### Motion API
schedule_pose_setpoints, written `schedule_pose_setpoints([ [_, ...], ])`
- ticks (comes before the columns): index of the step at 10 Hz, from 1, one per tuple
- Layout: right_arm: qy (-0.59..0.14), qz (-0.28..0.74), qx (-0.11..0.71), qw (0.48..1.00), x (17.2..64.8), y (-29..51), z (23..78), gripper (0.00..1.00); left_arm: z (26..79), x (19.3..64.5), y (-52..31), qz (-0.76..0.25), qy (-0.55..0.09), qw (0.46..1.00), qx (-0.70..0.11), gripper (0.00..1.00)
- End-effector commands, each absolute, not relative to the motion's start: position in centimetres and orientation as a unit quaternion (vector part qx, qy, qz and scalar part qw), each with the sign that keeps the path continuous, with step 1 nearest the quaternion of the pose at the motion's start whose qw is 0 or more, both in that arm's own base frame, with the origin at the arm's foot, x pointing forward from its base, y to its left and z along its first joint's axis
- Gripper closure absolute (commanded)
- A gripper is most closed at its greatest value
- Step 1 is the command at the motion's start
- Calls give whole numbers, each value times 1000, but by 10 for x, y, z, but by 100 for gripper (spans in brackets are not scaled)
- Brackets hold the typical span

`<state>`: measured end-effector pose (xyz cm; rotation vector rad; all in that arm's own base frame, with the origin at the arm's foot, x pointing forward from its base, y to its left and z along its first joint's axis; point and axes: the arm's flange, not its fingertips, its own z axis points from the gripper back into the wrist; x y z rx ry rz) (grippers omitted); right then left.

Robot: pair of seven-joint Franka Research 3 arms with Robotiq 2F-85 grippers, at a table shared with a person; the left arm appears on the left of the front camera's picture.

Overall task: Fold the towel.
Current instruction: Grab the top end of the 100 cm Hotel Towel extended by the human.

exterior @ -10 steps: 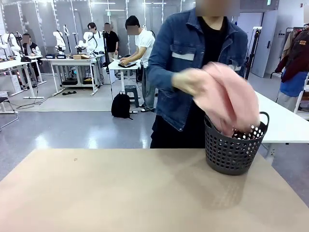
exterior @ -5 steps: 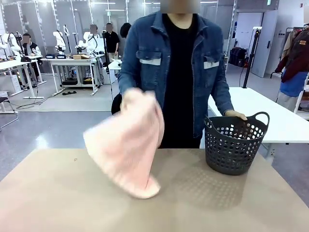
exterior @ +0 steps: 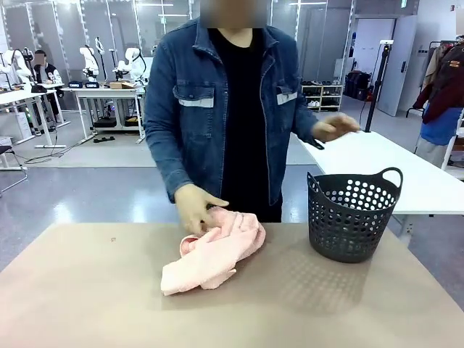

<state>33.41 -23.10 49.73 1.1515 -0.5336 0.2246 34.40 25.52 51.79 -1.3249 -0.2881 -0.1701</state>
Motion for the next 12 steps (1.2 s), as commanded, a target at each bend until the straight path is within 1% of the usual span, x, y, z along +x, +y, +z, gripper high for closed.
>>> schedule_pose_setpoints([
  [1,-256,109,541,794,335,-231,498,0,519,343,256,-82,-136,773,-614,0],
  [12,-256,109,541,794,335,-231,498,0,519,343,256,-82,-136,773,-614,0],
])
